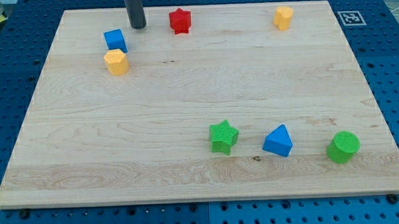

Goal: Slide blue cube to the center

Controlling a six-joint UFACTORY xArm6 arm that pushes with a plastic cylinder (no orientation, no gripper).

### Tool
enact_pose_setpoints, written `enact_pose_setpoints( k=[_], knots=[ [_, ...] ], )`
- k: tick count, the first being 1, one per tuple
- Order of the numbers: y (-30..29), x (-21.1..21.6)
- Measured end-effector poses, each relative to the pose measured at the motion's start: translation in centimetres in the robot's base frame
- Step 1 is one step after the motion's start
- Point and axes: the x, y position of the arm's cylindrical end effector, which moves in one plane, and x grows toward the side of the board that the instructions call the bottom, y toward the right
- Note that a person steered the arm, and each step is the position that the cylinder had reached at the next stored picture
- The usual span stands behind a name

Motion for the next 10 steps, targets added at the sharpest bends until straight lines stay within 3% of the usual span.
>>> enact_pose_setpoints(
  k=[2, 4, 6, 9, 10],
  knots=[
    [-6.1, 4.0],
    [-7.6, 8.3],
    [0.9, 8.2],
    [-1.8, 4.0],
    [5.0, 4.5]
  ],
)
